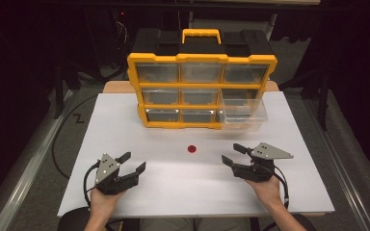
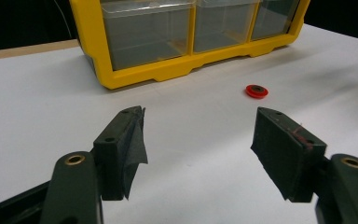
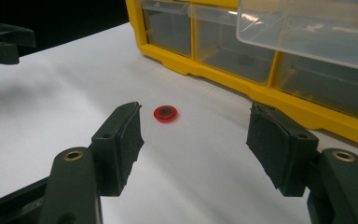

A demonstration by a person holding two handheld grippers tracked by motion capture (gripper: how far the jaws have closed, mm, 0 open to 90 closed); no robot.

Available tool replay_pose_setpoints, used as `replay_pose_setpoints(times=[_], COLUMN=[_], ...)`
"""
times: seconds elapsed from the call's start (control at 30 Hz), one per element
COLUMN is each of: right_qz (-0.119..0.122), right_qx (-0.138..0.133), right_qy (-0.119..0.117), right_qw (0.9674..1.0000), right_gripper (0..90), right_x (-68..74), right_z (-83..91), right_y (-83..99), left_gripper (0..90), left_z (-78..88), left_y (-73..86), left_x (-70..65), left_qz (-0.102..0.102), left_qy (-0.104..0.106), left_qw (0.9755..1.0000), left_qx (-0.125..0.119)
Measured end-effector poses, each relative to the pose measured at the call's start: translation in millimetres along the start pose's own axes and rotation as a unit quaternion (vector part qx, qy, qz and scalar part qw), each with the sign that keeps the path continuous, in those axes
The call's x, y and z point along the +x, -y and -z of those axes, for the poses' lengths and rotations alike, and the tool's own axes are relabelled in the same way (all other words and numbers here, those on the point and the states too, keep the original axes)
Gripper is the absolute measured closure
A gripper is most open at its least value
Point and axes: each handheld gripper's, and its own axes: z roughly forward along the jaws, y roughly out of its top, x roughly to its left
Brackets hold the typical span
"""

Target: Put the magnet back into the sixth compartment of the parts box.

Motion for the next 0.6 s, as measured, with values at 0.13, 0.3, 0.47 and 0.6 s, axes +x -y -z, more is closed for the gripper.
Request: replay_pose_setpoints(times=[0.13,0.3,0.47,0.6], right_qz=[-0.007,-0.009,-0.013,-0.017], right_qx=[0.012,0.017,0.013,0.021], right_qy=[-0.007,-0.013,-0.012,-0.017], right_qw=[0.9999,0.9997,0.9998,0.9995], right_gripper=[38.2,38.6,39.0,39.1], right_x=[1.3,3.4,4.4,6.0], right_z=[-7.4,-15.3,-21.4,-28.2], right_y=[-2.1,-4.8,-7.5,-10.8], left_gripper=[34.2,34.1,34.1,34.1], left_z=[0.1,0.3,0.8,1.2], left_y=[0.0,0.0,0.0,0.0], left_x=[0.1,0.2,0.3,0.5], left_qz=[0.000,0.001,-0.001,0.000], left_qy=[0.000,0.000,0.000,0.000], left_qw=[1.0000,1.0000,1.0000,1.0000], left_qx=[-0.001,-0.001,-0.001,-0.002])
